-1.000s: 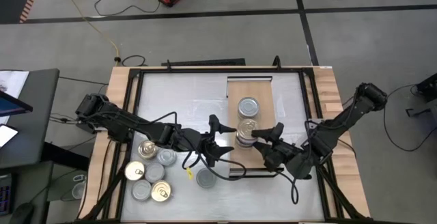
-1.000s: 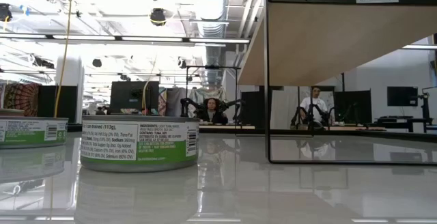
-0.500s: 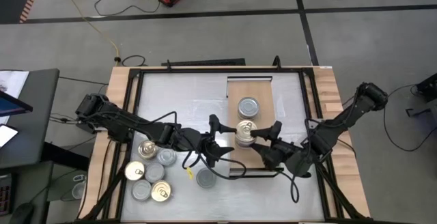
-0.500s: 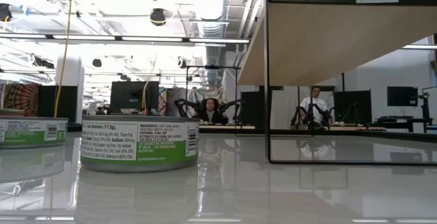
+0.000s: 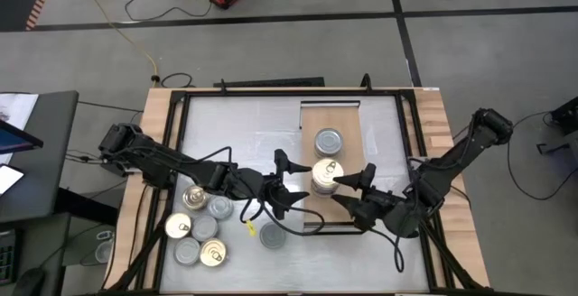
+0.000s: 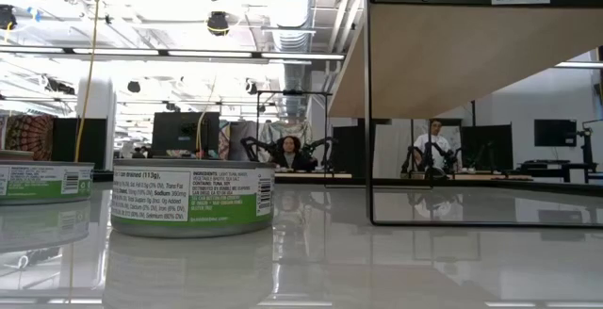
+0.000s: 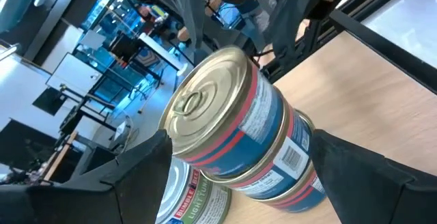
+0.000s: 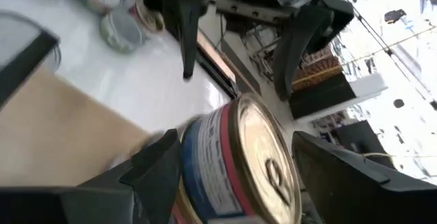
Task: Stack canned seafood by type on shelf
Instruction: Stack the blue tuna can on top of the blue tuna can, then stack the green tuna can on top of the green tuna can
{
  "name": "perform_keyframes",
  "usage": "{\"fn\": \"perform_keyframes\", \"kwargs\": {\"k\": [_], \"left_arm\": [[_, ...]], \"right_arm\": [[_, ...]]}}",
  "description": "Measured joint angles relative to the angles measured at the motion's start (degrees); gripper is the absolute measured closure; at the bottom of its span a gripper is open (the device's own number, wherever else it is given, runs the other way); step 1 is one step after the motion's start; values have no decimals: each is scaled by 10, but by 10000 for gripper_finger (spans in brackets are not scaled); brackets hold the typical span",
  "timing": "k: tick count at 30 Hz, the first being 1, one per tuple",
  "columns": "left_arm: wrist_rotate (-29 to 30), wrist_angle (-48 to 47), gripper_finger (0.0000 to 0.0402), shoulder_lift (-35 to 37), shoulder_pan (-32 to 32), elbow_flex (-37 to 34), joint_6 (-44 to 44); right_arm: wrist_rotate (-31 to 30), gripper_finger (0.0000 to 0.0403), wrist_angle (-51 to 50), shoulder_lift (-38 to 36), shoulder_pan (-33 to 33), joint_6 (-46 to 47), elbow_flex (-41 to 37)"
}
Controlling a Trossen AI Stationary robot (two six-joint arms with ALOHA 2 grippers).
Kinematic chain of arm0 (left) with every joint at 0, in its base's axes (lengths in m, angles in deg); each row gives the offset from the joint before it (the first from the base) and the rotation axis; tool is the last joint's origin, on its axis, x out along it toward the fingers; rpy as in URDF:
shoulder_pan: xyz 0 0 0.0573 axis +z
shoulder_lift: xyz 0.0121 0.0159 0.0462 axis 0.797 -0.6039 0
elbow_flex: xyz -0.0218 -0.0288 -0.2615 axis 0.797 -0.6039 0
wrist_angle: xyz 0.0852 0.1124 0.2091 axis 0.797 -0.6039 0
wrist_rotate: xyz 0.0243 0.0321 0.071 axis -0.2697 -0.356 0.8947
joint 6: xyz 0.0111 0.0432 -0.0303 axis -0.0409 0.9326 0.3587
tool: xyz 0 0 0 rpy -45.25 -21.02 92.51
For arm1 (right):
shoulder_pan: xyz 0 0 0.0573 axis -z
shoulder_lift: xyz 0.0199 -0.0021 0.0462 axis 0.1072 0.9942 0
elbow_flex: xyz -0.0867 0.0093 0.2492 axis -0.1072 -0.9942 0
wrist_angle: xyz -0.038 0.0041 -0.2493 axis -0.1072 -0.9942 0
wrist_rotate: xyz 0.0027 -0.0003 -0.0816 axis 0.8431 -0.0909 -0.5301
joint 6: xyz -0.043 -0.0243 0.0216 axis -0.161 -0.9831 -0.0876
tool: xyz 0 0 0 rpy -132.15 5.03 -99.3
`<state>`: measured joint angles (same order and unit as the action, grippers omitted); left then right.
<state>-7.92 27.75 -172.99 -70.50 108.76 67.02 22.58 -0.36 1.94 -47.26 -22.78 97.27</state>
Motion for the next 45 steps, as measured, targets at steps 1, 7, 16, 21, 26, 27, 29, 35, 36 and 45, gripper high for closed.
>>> {"fn": "perform_keyframes", "kwargs": {"k": [1, 7, 16, 21, 26, 27, 29, 35, 36, 45], "left_arm": [[-1, 2, 68, 0, 0, 0, 0], [-2, 5, 68, 0, -1, 0, -1], [0, -176, 68, 84, -58, 1, -166], [-61, -382, 68, 120, -64, -1, -459], [-120, -421, 68, 99, -77, -48, -624], [-120, -422, 68, 91, -79, -57, -635], [-108, -420, 68, 73, -80, -70, -654], [-103, -368, 68, 24, -65, -93, -722], [-114, -358, 68, 16, -63, -93, -728], [-168, -292, 71, -67, -66, -93, -768]], "right_arm": [[-5, 91, 1, -1, -1, 0, 0], [-9, 92, -5, -3, -7, 2, 0], [-46, 92, 11, -4, -55, 49, 0], [-78, 92, -74, -54, -74, 148, -1], [-77, 92, -247, -163, -63, 332, -1], [-77, 92, -261, -182, -55, 355, -1], [-77, 92, -266, -217, -37, 386, -1], [-75, 92, -269, -283, 1, 478, -7], [-77, 92, -264, -286, 4, 480, -10], [-91, 92, -237, -267, 13, 470, -36]]}}
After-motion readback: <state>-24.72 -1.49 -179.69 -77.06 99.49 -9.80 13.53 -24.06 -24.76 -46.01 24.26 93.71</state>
